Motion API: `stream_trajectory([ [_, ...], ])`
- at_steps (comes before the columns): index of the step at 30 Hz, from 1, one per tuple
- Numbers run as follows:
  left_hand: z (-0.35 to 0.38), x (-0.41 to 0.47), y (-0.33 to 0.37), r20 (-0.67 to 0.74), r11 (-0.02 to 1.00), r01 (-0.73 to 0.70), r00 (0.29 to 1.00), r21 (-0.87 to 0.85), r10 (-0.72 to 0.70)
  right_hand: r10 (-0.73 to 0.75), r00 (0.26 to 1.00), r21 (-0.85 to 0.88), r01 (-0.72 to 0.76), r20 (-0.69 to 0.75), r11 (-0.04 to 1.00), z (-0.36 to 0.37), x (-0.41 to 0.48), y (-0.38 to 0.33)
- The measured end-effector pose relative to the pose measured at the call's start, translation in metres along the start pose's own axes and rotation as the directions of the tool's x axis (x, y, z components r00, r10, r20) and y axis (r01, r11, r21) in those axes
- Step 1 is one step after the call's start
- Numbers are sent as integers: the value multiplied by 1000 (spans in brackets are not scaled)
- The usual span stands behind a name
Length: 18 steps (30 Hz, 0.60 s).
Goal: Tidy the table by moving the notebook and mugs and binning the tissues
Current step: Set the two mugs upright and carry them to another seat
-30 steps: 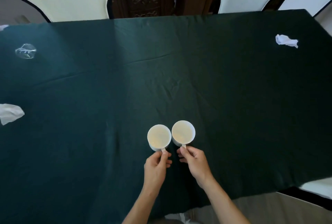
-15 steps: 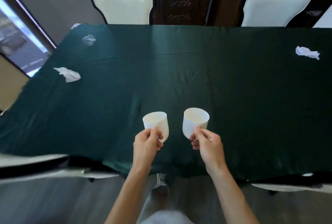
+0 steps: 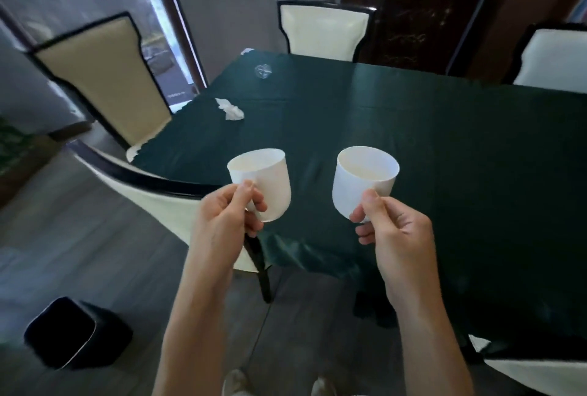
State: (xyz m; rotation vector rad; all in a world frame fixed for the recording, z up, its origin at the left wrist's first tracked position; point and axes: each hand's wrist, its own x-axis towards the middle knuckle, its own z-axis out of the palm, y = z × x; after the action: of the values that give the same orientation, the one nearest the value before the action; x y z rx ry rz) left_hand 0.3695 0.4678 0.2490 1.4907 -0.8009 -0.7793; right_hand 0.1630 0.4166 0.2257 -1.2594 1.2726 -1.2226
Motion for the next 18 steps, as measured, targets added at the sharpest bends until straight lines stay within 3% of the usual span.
stream_trajectory([
  [7, -115, -6, 4, -148, 996, -84, 986, -31, 78, -36, 995, -1, 36, 92, 999, 83, -28, -23],
  [18, -325, 42, -15, -182, 993, -26, 982, 113, 46, -51, 986, -54, 60, 157, 997, 278, -88, -30],
])
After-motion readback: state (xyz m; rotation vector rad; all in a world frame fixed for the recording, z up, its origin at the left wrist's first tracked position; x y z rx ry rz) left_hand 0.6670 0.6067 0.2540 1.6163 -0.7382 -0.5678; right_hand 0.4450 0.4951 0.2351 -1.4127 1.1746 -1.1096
